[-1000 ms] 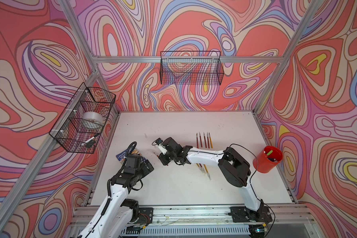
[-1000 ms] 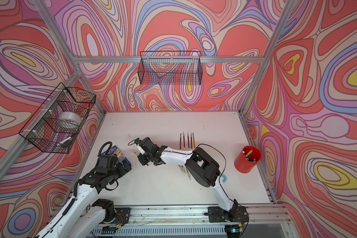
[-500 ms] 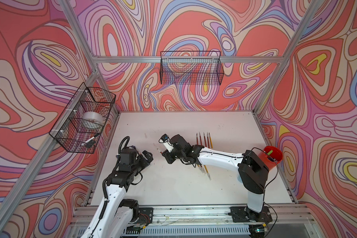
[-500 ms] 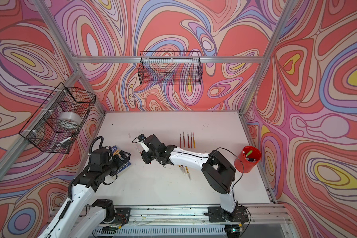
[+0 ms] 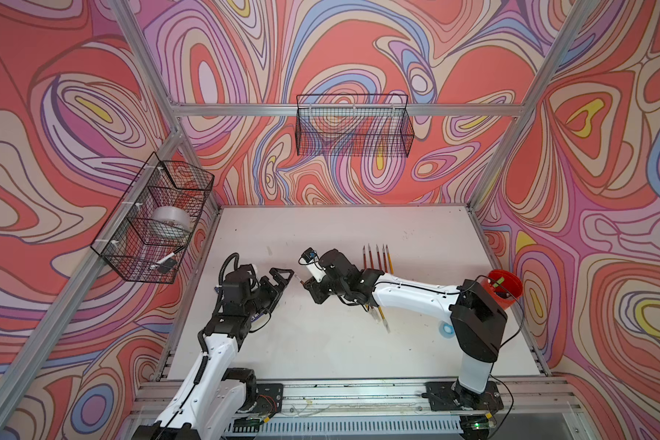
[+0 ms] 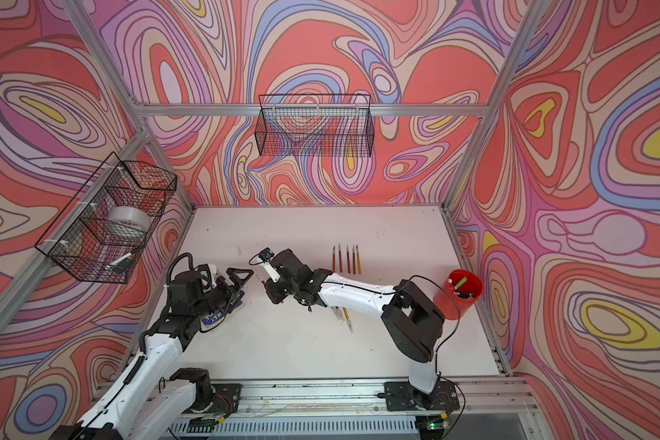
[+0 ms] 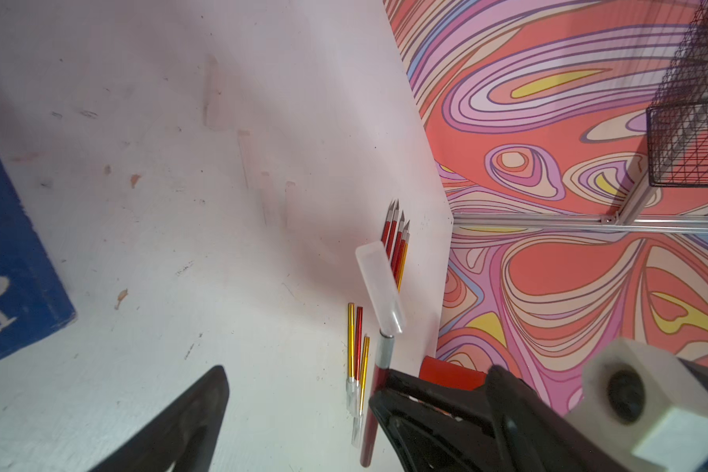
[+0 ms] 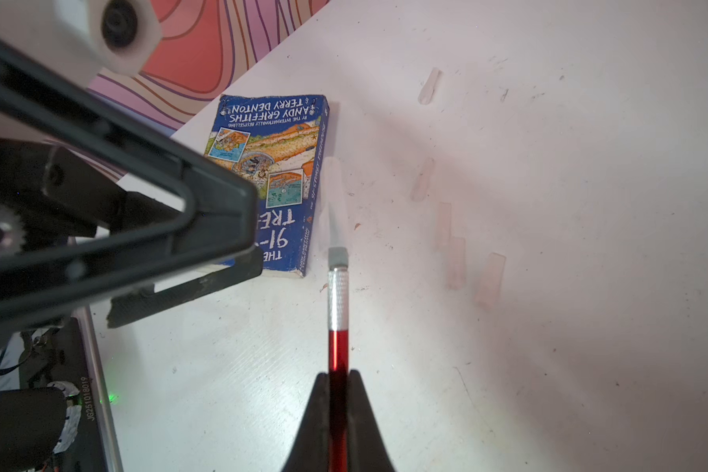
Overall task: Remove protective caps from carving knives
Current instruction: Remove the protective sleeve from the carving knife.
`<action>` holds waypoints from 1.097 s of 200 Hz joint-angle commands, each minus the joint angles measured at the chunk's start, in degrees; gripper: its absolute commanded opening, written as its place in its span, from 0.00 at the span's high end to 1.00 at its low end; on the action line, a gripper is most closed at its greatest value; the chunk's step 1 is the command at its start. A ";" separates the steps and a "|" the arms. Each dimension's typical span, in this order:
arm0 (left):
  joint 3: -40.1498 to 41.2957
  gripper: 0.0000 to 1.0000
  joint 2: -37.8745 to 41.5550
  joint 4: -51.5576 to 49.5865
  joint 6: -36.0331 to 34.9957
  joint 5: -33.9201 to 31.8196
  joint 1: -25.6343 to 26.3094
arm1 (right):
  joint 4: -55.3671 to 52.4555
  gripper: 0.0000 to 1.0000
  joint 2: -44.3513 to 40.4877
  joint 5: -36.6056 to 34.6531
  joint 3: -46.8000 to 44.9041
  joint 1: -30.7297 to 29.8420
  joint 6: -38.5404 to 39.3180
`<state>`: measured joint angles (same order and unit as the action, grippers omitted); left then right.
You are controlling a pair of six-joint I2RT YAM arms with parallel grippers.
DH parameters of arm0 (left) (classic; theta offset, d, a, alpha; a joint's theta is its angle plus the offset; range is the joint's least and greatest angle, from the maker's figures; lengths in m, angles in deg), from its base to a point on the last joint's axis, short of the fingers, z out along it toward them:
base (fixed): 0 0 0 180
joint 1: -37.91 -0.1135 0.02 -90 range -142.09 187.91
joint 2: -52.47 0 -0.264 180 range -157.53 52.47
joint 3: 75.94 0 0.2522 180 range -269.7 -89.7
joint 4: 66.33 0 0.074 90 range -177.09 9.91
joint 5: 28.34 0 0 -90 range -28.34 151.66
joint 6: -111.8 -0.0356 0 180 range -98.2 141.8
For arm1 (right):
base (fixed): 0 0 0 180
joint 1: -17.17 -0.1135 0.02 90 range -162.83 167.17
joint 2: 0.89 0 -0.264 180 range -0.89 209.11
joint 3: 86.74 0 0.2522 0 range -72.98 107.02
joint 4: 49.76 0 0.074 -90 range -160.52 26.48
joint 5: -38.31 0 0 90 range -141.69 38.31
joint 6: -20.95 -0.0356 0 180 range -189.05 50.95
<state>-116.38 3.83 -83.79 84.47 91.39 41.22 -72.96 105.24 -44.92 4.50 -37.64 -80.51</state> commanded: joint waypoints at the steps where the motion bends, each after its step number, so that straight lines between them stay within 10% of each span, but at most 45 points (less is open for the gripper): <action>1: -0.85 0.00 -0.94 2.98 0.98 0.90 -0.32 | 0.49 1.00 -2.07 0.84 -0.38 -0.01 -0.82; 119: -5.62 0.15 -10.06 10.27 2.48 1.04 -0.32 | 0.42 1.00 -1.95 2.18 -0.28 -0.93 -1.54; 219: -5.69 0.60 -10.16 12.50 4.07 2.21 -0.32 | 0.94 1.00 -0.02 2.64 1.15 -1.19 -1.72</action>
<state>-120.99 -6.55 -72.93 87.82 92.81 41.22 -72.93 104.27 -42.80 4.36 -38.51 -81.84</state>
